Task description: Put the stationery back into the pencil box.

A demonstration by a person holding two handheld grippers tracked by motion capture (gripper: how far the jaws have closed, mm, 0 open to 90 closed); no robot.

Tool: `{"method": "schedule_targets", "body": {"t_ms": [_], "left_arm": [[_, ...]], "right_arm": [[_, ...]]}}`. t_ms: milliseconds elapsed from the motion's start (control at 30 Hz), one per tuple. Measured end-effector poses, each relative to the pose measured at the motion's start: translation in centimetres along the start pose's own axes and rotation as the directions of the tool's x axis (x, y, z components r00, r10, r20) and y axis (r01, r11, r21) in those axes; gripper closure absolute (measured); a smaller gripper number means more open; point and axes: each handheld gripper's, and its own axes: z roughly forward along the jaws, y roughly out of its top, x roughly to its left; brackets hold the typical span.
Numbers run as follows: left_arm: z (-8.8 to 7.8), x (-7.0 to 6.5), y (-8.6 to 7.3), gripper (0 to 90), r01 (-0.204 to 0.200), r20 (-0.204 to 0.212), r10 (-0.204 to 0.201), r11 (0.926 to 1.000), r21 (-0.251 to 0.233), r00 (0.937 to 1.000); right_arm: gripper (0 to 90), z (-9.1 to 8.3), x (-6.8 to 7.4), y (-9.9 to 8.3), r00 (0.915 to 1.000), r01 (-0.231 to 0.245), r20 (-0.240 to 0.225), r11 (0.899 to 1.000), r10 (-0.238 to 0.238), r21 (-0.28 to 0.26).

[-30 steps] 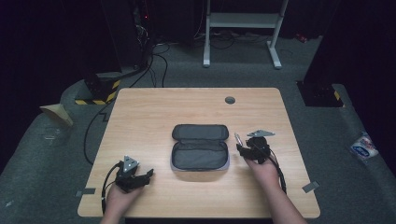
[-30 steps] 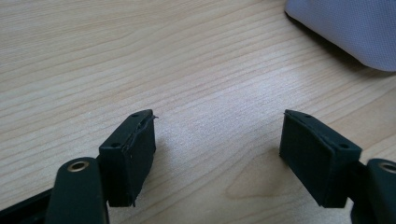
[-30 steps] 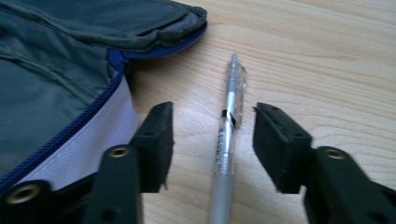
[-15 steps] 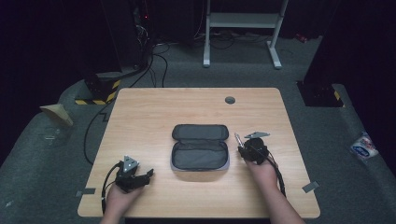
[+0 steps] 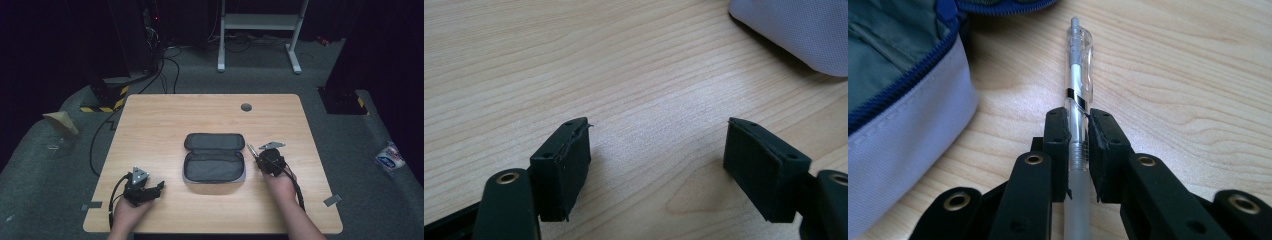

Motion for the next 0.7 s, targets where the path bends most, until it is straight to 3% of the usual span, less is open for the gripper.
{"method": "schedule_targets", "body": {"t_ms": [367,700], "left_arm": [[0.0,0.0,0.0,27.0,-0.002,-0.001,0.002,1.0,0.0,1.0],[0.0,0.0,0.0,26.9,0.0,0.0,0.0,1.0,0.0,1.0]], "right_arm": [[78.6,-2.0,-0.2,0.6,1.0,0.008,0.001,0.999,-0.008,-0.046],[78.6,-3.9,-0.2,1.6,0.9992,0.025,-0.03,0.993,-0.028,-0.112]]}}
